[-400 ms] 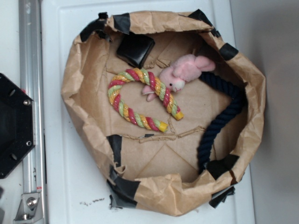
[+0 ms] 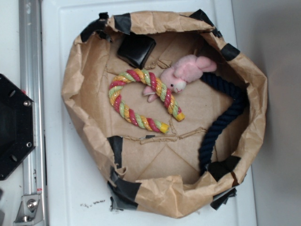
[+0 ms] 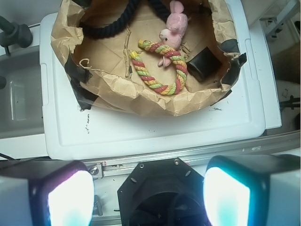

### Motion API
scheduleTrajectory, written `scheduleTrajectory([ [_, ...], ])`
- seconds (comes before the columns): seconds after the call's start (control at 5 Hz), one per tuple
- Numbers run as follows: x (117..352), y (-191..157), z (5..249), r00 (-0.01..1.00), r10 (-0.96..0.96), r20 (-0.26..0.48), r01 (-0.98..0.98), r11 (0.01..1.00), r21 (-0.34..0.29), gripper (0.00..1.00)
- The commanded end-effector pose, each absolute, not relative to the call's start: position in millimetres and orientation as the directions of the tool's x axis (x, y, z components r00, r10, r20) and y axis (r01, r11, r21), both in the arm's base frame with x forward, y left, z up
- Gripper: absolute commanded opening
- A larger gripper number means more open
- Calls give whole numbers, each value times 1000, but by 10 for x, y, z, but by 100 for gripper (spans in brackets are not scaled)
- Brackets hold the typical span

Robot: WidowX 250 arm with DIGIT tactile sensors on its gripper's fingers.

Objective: Grab the multicolored rope.

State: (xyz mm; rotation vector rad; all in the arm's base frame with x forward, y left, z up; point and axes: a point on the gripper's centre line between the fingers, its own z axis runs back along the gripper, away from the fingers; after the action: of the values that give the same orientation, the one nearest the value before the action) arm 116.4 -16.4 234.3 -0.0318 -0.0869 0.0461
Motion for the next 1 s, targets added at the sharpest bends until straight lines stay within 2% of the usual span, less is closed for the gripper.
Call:
scheduleTrajectory([
  [0.0,2013,-31,1985,999,48,-3,-49,996,-78,100],
  [0.2,2175,11,1640,994,58,-96,-76,978,-194,100],
  [0.4,2048,-130,1117,979,5,-205,-54,970,-235,100],
  [0.8,2048,-130,1117,979,5,-205,-54,970,-235,100],
])
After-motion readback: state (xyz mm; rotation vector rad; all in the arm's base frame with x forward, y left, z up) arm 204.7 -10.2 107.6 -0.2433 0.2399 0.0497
